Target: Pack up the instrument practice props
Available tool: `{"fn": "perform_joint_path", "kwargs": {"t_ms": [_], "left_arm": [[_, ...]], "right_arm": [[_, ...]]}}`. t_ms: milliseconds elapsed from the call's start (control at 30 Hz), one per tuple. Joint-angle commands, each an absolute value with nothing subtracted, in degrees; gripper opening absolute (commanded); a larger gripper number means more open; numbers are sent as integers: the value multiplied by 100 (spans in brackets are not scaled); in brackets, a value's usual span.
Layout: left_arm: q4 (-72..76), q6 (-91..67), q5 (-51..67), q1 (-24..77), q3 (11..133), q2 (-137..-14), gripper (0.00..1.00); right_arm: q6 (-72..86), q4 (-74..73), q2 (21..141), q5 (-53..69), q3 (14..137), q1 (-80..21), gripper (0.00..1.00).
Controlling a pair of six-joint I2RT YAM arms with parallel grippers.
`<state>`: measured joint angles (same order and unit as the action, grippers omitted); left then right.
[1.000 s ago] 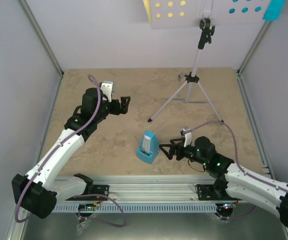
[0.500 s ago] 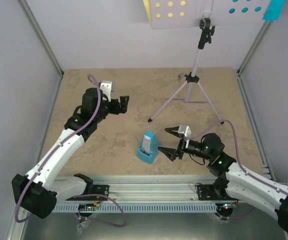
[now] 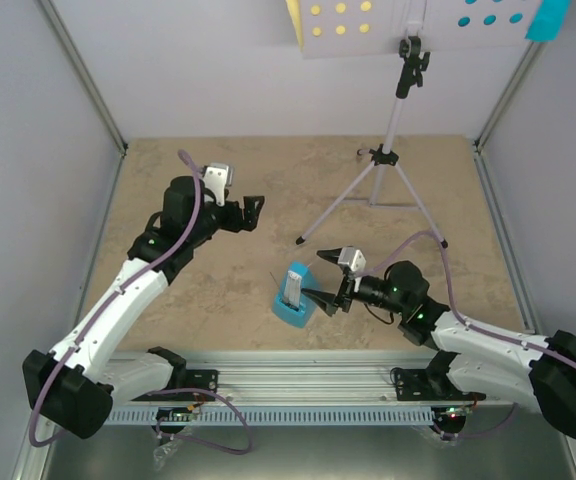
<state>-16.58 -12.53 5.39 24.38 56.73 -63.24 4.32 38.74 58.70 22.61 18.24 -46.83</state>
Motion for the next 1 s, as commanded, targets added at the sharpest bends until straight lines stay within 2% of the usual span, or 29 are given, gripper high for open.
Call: {"fn": "perform_joint_path", "kwargs": {"t_ms": [0, 133, 233, 267, 400, 500, 633, 967], "left_arm": [[-1799, -1694, 1354, 2452, 5442, -5999, 99], [-1428, -2927, 1885, 2452, 4461, -5020, 98], [-1111, -3607, 2627, 2452, 3903, -4421, 86], [-1192, -3704, 2828, 2452, 3818, -4315, 85], [-1578, -3726, 3480, 2452, 3546, -4264, 81], [-1390, -3676, 3827, 2468, 3317, -4344, 70], [-1177, -3440, 4502, 2497, 3299, -4812, 62], [-1378, -3085, 4597, 2549, 3304, -5033, 45]], "right_arm": [[563, 4349, 5726, 1737, 1595, -4710, 98], [761, 4089, 5140, 447, 1364, -4705, 97], [954, 3987, 4718, -239, 1162, -4698, 98], [998, 3926, 4624, -333, 1134, -4702, 98], [1079, 3876, 4502, -309, 1132, -4696, 98], [1131, 3874, 4597, -203, 1167, -4695, 98], [1117, 3870, 4735, -14, 1239, -4694, 98], [1117, 3902, 4846, -9, 1250, -4695, 98]]}}
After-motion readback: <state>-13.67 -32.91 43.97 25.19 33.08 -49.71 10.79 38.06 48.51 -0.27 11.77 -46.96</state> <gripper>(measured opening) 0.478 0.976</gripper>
